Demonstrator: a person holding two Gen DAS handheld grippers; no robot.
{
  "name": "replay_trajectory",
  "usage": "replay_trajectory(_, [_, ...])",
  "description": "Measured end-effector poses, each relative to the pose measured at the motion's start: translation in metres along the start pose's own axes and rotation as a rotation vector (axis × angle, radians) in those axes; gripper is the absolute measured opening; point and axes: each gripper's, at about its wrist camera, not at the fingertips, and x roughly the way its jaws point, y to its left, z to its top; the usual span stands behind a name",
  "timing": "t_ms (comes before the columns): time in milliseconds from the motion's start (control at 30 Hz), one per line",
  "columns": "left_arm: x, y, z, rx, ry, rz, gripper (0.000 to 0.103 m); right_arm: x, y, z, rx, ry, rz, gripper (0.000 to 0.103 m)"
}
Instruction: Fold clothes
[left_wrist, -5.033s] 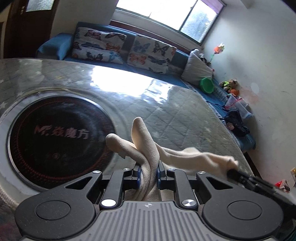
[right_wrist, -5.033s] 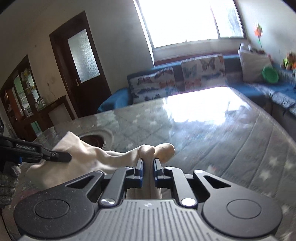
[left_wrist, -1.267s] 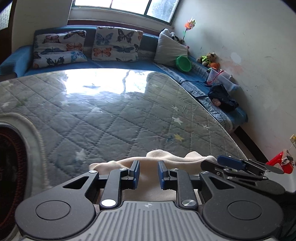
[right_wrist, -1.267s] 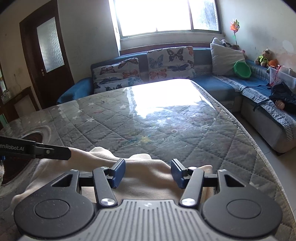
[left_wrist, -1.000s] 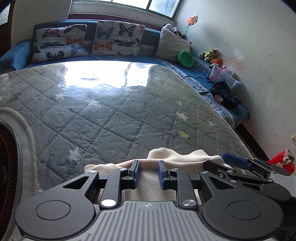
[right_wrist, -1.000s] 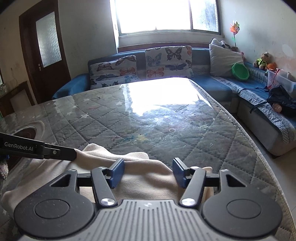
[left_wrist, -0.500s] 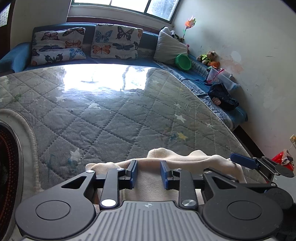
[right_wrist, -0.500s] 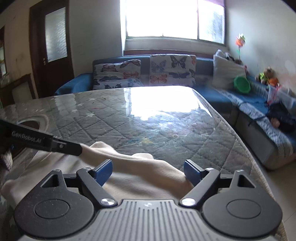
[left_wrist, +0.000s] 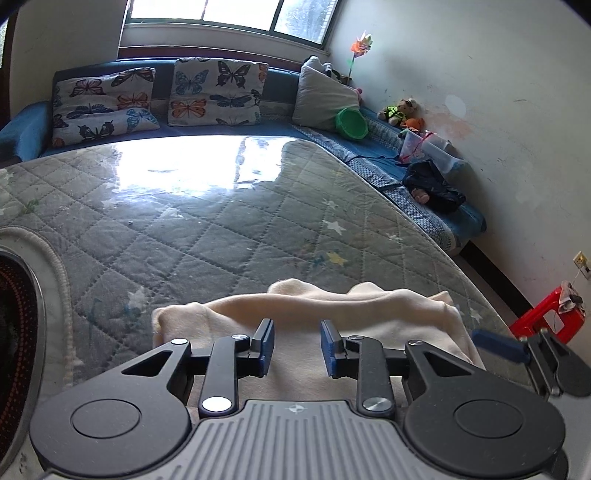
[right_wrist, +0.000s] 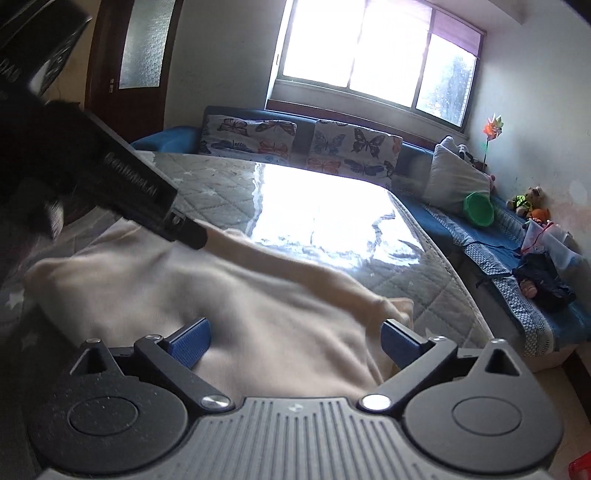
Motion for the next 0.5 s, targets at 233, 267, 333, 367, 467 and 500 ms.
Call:
replay_trajectory(233, [-0.007,-0.005,-0.012,0.011,0.009,-0.005,0.036,-0.022,0.001,-0.016,0.018,-0.011,-0.019,0.103])
replay_trajectory(267, [-0.010,-0.005,-0.016,0.013,0.007,-0.008,0.037,-0.024,0.002,-0.018,0.014,-0.010,-0.022,0.103])
replay_trajectory(333, [-0.017,-0.004,-0.023,0.019,0.002,-0.010,0.037,-0.028,0.000,-0.023,0.011,-0.007,-0.025,0.103])
replay_trajectory(367, [-0.020,-0.005,-0.026,0.023,-0.001,-0.011,0.037,-0.030,-0.001,-0.025,0.011,-0.003,-0.026,0.103])
replay_trajectory(467, [-0.032,-0.005,-0.039,0.041,-0.014,-0.017,0.038,-0.036,-0.007,-0.029,0.018,-0.001,-0.042,0.103])
replay_trajectory(500, [-0.036,-0.005,-0.044,0.046,-0.017,-0.018,0.039,-0.038,-0.009,-0.028,0.024,-0.008,-0.056,0.103])
